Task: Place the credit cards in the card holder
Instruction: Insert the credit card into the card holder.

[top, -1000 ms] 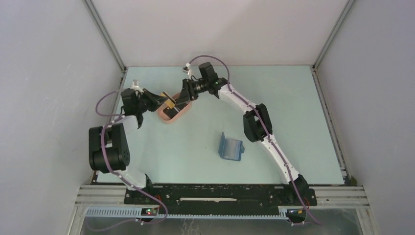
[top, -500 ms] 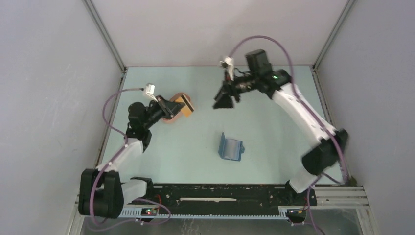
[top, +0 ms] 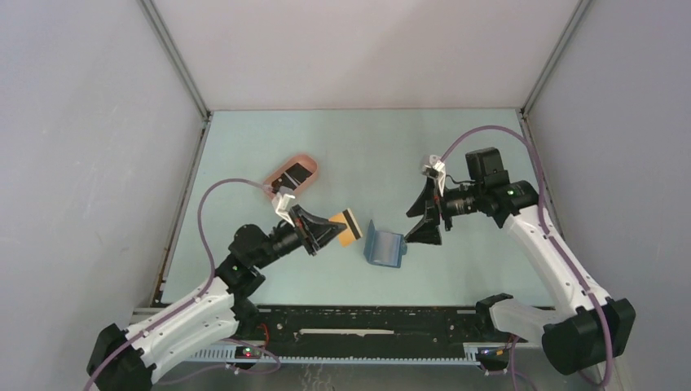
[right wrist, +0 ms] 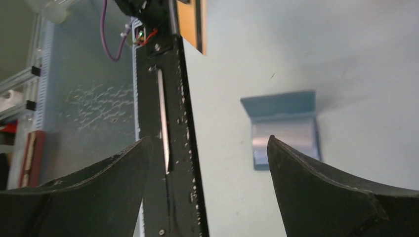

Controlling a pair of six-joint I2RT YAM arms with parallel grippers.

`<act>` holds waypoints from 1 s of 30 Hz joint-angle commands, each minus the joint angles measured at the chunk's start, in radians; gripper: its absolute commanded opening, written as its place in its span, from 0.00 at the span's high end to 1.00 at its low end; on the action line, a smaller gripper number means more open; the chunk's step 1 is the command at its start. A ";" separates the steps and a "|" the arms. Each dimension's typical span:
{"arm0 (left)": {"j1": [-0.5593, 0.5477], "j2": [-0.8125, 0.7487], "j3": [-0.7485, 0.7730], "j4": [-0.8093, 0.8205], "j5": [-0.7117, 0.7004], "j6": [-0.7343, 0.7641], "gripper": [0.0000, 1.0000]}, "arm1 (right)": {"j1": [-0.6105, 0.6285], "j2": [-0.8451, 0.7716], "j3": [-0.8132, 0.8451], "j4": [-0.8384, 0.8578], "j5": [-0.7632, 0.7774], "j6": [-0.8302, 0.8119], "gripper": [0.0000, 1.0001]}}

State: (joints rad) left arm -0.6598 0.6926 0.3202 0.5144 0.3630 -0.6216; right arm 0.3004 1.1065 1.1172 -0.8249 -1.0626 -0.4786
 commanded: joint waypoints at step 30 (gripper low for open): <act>-0.312 0.284 0.045 0.095 -0.111 0.176 1.00 | 0.139 0.149 -0.173 0.121 -0.169 -0.096 0.13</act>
State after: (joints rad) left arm -0.9485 0.9386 0.2829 0.5598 0.2253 -0.4858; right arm 0.4061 1.2400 0.9485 -0.8185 -1.2560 -0.6876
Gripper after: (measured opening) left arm 0.008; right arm 0.893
